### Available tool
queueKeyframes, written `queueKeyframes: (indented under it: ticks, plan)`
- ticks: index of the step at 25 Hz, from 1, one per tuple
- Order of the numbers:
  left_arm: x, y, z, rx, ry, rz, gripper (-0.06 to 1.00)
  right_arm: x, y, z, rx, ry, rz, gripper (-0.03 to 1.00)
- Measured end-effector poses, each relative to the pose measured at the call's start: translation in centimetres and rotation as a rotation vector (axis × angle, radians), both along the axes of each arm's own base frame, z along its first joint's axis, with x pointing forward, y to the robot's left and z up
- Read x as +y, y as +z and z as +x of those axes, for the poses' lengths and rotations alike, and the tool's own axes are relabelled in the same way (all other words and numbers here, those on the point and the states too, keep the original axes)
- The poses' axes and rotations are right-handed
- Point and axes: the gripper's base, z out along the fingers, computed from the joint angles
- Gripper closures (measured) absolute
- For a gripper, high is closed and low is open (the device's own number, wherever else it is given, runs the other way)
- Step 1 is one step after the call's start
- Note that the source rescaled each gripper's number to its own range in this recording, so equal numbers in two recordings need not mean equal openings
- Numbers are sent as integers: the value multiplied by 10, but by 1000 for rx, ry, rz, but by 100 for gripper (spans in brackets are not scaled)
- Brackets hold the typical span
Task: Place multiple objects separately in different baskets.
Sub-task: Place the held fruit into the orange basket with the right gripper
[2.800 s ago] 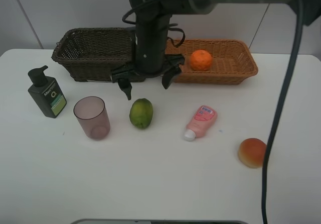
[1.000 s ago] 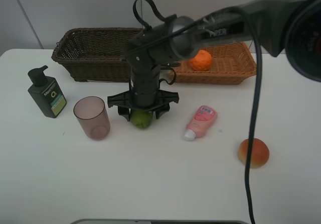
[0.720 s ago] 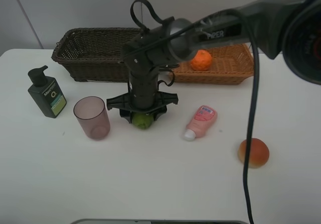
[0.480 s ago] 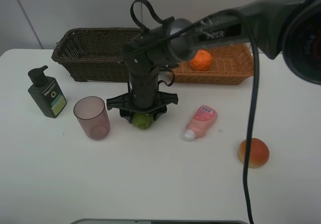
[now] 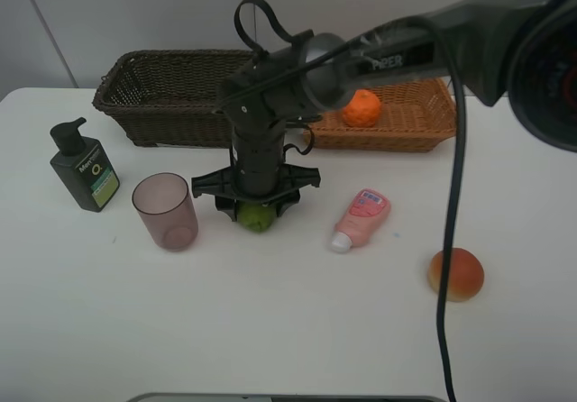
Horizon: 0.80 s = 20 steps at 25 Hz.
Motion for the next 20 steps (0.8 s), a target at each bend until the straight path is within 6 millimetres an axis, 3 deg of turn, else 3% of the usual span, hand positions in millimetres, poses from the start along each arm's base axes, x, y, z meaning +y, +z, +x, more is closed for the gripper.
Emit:
queueKeyframes:
  ticks: [4,9,14,20]
  plan:
    - [0,0,0,0,0,0,-6,-1,11,-1,-6,46,-5,75]
    - [0,0,0,0,0,0,-6,-11,52,6,-54,171,14,75]
    - [0,0,0,0,0,0,-6,-47,86,25,-61,173,-8,75]
    - [0,0,0,0,0,0,-6,-107,110,57,-70,120,-49,75]
